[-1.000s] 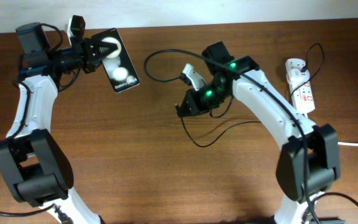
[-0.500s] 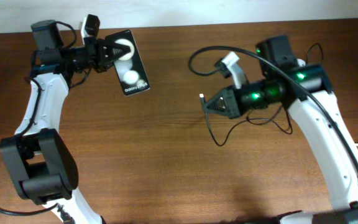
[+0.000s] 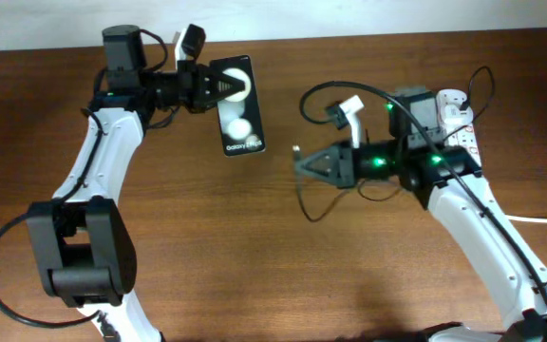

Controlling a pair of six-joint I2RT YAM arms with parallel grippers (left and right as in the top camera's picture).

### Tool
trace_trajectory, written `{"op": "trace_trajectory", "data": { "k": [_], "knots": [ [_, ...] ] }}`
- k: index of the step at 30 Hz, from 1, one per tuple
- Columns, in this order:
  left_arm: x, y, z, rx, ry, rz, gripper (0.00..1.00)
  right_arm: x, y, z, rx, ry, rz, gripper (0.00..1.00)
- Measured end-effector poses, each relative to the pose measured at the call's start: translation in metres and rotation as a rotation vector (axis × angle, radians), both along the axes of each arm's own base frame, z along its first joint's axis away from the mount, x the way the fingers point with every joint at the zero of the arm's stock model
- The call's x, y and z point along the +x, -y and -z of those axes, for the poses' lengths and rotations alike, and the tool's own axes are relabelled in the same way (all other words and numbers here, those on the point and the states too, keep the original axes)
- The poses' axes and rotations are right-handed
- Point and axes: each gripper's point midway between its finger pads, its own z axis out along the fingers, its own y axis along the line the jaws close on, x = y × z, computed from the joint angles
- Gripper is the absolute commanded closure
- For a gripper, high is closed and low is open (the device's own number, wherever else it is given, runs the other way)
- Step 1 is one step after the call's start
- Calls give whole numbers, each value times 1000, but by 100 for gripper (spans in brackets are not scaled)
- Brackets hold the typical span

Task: Plug charger to phone and switch on socket
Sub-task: 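Lift the plug with the right gripper and carry it toward the phone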

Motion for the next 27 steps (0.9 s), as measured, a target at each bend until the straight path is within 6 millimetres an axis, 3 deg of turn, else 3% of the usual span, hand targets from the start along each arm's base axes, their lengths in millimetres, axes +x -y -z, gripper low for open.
{"op": "trace_trajectory", "data": {
  "k": [4, 10, 17, 27],
  "knots": [
    [0, 1, 0, 0, -2, 1, 100, -3, -22, -9, 39, -14, -32, 96],
    [1, 0, -1, -1, -19, -1, 100, -12, -45, -6, 50, -91, -66, 96],
    [7, 0, -16, -7, 62, 0, 100, -6, -50, 7, 42, -161, -54, 96],
    [9, 0, -25, -12, -12, 2, 100, -3, -51, 2, 56, -137, -52, 96]
  ]
}}
